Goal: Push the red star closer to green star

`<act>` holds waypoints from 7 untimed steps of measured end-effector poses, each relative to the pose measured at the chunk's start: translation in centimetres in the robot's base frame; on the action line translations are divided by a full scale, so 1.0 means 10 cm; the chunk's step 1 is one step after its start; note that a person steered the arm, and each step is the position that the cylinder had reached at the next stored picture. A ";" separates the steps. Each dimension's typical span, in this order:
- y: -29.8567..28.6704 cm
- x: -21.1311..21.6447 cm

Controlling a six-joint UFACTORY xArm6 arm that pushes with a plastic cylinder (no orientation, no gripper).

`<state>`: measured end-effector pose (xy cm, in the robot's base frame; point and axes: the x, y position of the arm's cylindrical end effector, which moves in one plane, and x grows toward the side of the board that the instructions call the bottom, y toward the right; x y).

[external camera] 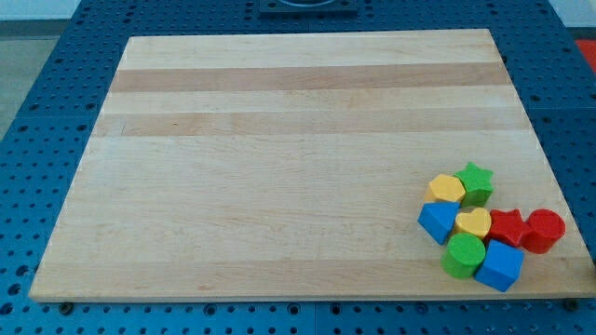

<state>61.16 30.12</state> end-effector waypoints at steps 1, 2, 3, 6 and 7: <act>-0.24 -0.04; -0.25 -0.04; -0.27 -0.16; -0.32 -0.27; -0.34 -0.31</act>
<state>58.09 26.68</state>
